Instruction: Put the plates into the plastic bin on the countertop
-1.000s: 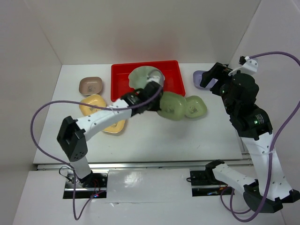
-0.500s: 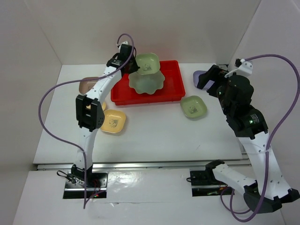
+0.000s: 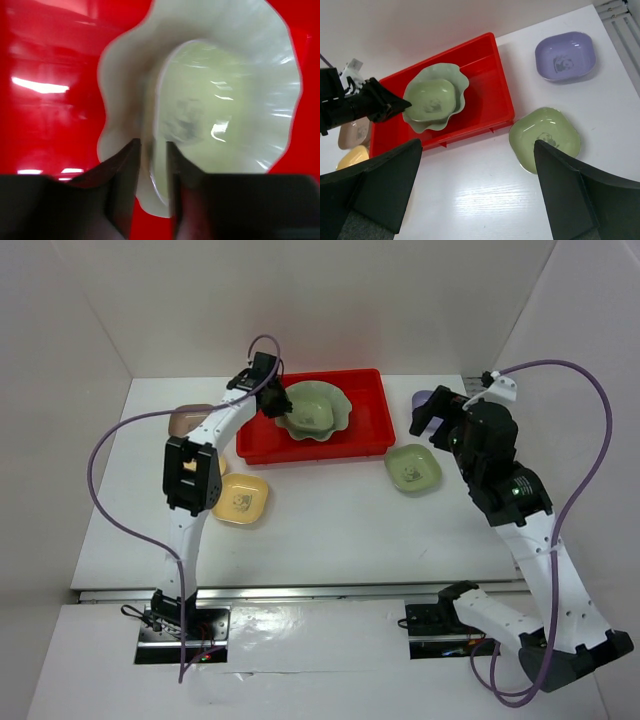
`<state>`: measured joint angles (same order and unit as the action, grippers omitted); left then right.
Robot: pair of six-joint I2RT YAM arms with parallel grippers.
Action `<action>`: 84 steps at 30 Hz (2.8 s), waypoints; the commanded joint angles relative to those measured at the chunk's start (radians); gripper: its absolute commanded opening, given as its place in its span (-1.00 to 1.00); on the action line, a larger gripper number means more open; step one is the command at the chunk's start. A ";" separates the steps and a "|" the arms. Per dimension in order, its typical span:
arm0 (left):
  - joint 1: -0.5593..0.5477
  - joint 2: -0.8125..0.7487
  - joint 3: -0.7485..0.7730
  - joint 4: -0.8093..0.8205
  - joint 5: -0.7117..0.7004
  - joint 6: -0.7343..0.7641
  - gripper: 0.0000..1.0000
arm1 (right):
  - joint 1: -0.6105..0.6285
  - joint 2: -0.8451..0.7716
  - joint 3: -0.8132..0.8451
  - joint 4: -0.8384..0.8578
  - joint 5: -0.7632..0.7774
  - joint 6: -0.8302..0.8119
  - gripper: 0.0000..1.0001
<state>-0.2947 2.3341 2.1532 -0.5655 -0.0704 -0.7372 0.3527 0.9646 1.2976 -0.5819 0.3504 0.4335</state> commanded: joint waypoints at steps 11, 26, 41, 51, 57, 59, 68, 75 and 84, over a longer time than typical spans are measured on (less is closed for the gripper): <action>-0.058 -0.154 -0.027 0.087 0.058 0.036 0.73 | -0.095 0.095 -0.156 0.091 0.005 0.046 1.00; -0.244 -0.914 -0.730 0.038 -0.068 0.018 0.99 | -0.325 0.529 -0.316 0.287 -0.074 0.030 0.95; -0.388 -1.099 -0.877 -0.031 -0.144 0.058 0.99 | -0.394 0.798 -0.276 0.359 -0.125 -0.016 0.52; -0.388 -1.128 -0.877 -0.050 -0.184 0.067 0.99 | -0.414 0.738 -0.362 0.332 -0.071 0.024 -1.00; -0.388 -1.128 -0.877 -0.073 -0.184 0.067 0.99 | -0.423 0.596 -0.333 0.162 0.131 0.145 -1.00; -0.388 -1.138 -0.877 -0.073 -0.184 0.067 0.99 | -0.423 0.539 -0.321 0.117 0.165 0.157 -1.00; -0.388 -1.147 -0.877 -0.091 -0.193 0.049 0.99 | -0.301 0.277 -0.210 0.112 0.151 0.240 -1.00; -0.388 -1.188 -0.877 -0.138 -0.235 0.015 0.99 | -0.080 0.485 -0.026 0.243 0.042 0.252 -1.00; -0.370 -1.282 -0.868 -0.203 -0.256 0.038 0.99 | 0.069 1.023 0.435 0.147 0.073 0.389 -1.00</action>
<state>-0.6769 1.0824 1.2797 -0.7349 -0.2955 -0.7109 0.4149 1.8992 1.6089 -0.4084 0.3992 0.7536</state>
